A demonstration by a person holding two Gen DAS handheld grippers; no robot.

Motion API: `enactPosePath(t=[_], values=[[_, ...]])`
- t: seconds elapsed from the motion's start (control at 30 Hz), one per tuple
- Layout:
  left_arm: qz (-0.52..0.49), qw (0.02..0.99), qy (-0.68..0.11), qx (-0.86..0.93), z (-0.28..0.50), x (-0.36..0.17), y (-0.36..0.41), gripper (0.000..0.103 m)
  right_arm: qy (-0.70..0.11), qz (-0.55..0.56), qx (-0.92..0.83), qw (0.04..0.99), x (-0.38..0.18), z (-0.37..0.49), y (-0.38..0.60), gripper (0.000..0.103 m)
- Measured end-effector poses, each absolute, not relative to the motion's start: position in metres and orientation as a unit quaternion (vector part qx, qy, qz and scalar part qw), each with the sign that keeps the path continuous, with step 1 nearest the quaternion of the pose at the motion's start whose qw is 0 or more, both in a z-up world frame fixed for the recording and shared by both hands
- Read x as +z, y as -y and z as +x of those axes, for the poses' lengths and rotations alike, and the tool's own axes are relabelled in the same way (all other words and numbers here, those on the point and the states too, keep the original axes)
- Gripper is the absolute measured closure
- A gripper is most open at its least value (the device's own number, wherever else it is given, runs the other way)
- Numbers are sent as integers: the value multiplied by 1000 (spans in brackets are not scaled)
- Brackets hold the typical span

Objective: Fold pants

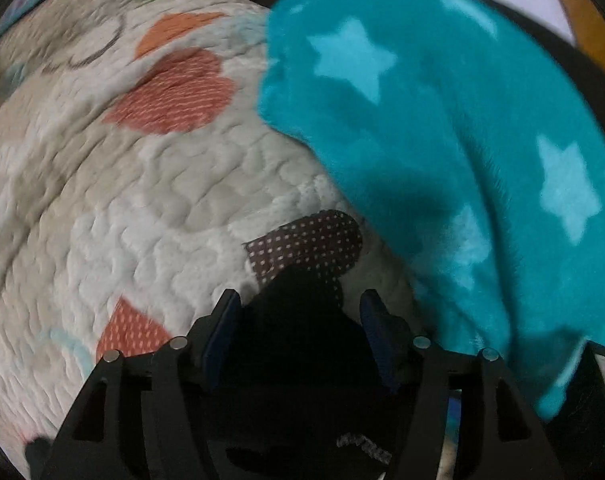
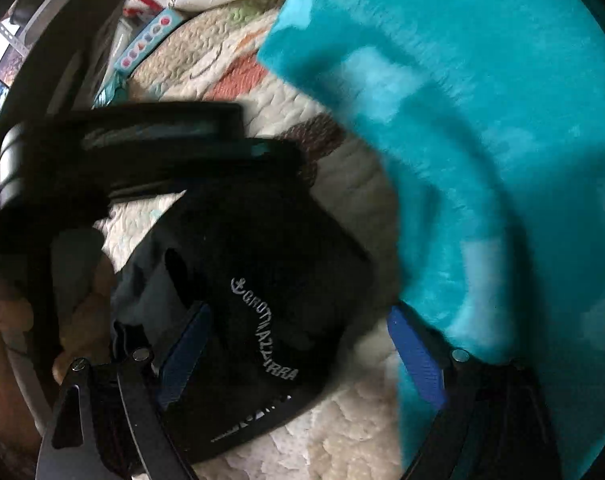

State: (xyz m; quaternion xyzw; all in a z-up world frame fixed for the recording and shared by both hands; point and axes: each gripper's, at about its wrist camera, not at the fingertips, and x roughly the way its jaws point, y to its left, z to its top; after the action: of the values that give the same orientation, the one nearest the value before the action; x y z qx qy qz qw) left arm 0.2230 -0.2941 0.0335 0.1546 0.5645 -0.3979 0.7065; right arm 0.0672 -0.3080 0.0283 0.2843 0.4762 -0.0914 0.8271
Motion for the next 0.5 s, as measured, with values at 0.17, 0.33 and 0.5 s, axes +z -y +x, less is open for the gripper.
enactPosePath(t=[0.17, 0.33, 0.5], values=[[225, 726, -522, -387, 200, 42, 301, 92, -478, 308, -75, 819, 30, 64, 313, 78], [159, 751, -511, -386, 199, 79, 268, 94, -449, 298, -35, 842, 58, 59, 299, 80], [88, 777, -499, -373, 195, 125, 210, 94, -423, 239, 12, 874, 96, 52, 264, 81]])
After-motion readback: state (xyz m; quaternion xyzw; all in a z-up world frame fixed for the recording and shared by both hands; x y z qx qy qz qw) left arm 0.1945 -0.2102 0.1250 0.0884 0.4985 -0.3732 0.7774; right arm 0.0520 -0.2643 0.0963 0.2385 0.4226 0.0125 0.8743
